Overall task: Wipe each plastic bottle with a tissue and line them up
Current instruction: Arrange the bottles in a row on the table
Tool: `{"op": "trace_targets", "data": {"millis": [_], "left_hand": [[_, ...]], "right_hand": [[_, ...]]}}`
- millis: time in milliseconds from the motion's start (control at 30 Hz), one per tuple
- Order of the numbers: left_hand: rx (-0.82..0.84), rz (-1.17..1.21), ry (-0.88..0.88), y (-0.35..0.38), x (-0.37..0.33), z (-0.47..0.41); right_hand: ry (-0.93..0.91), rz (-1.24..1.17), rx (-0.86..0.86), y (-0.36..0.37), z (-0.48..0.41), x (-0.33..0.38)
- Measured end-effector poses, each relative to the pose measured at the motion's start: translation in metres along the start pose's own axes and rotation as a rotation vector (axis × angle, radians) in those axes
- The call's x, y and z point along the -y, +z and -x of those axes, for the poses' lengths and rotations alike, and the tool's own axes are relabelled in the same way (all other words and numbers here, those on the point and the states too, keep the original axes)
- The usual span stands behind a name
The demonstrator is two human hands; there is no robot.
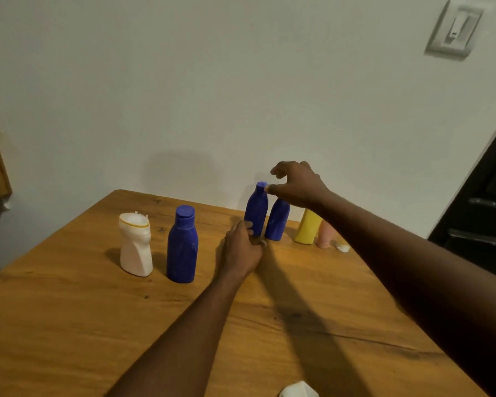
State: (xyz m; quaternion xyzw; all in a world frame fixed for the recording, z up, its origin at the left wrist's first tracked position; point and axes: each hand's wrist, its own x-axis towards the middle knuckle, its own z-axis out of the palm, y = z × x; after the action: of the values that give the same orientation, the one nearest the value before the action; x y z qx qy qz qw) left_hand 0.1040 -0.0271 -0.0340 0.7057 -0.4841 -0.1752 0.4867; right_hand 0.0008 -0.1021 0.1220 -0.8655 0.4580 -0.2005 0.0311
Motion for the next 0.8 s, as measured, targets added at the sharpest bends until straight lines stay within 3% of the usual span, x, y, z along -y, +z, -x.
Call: {"op": "trace_targets", "data": {"millis": [333, 633, 800], "left_hand": [[0.124, 0.087, 0.055, -0.05, -0.017, 0.1], [-0.082, 0.024, 0.169, -0.129, -0.036, 0.142], [-0.098, -0.069, 0.165, -0.156, -0.018, 0.134]], "right_hand": [[-0.092, -0.128, 0.094, -0.041, 0.085, 0.034], [-0.19, -0.16, 0.13, -0.034, 0.127, 0.104], [-0.21, -0.148, 0.095, -0.015, 0.122, 0.131]]}}
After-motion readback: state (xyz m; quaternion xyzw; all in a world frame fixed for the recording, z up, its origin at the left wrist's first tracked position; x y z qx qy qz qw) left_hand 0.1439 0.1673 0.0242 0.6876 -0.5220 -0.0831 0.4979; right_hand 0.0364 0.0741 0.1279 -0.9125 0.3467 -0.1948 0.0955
